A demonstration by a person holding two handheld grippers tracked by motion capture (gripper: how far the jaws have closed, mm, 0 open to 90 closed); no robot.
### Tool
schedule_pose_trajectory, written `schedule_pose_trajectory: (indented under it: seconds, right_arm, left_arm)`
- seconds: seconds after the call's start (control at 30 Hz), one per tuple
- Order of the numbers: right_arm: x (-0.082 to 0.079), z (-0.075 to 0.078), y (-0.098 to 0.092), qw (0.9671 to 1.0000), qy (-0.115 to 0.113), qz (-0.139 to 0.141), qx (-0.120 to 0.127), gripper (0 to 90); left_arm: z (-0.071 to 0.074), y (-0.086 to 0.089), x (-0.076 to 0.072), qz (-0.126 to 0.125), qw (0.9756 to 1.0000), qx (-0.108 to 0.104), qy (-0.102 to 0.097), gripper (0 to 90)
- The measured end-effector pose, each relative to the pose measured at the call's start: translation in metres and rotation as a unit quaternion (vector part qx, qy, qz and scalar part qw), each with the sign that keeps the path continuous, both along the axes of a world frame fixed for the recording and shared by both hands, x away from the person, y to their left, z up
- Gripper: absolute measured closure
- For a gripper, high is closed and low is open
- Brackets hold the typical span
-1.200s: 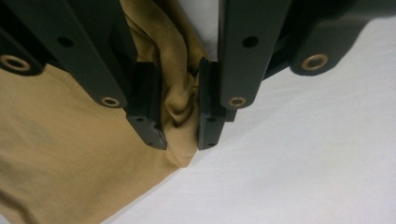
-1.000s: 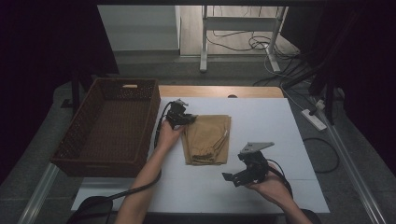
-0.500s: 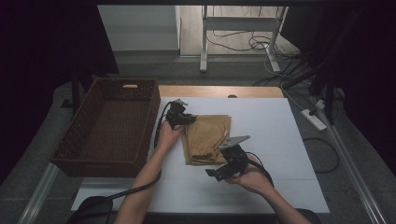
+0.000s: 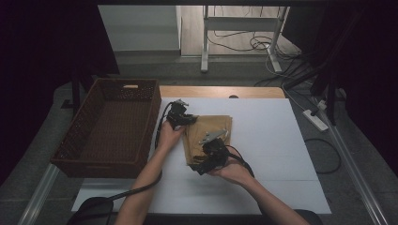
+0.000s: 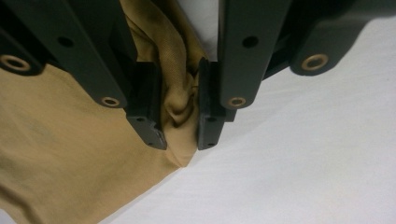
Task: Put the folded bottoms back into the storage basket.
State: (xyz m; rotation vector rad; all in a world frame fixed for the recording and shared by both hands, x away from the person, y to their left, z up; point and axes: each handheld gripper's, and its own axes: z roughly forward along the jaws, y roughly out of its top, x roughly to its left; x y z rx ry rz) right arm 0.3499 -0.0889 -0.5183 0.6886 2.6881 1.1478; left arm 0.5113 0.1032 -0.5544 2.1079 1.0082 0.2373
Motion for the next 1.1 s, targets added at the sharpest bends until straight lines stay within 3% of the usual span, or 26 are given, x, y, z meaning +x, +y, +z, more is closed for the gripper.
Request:
schedule_pose_trajectory:
  seconds: [0.3, 0.37, 0.5, 0.63, 0.8, 0.83, 0.87, 1.1]
  right_arm:
    - [0.012, -0.022, 0.024, 0.9991, -0.002, 0.000, -0.042, 1.1]
    - [0.013, -0.030, 0.027, 0.9978, -0.017, -0.002, -0.064, 1.1]
    - [0.016, -0.037, 0.028, 0.9961, -0.036, -0.009, -0.080, 1.3]
    - [0.018, -0.036, 0.030, 0.9958, -0.035, -0.010, -0.084, 4.0]
    - [0.019, -0.029, 0.028, 0.9949, -0.038, -0.013, -0.093, 24.7]
    - [0.021, -0.027, 0.025, 0.9944, -0.042, -0.017, -0.095, 36.7]
    - [0.021, -0.027, 0.025, 0.9944, -0.042, -0.017, -0.095, 36.7]
    - [0.027, -0.020, 0.021, 0.9920, -0.057, -0.005, -0.113, 65.3]
  left_arm:
    - [0.000, 0.000, 0.000, -0.001, 1.0000, 0.002, -0.001, 73.7]
    - [0.000, 0.000, 0.000, -0.001, 1.0000, 0.003, -0.001, 73.7]
    - [0.000, 0.000, 0.000, -0.001, 1.0000, 0.003, -0.002, 73.7]
    - [0.000, 0.000, -0.001, -0.001, 1.0000, 0.004, -0.003, 73.7]
    - [0.000, -0.001, -0.001, -0.001, 1.0000, 0.006, -0.004, 73.7]
    - [0.000, -0.001, -0.001, -0.001, 1.0000, 0.005, -0.004, 73.7]
    - [0.000, -0.001, -0.001, -0.001, 1.0000, 0.005, -0.004, 73.7]
    - [0.000, 0.000, 0.000, 0.000, 1.0000, 0.001, -0.001, 73.5]
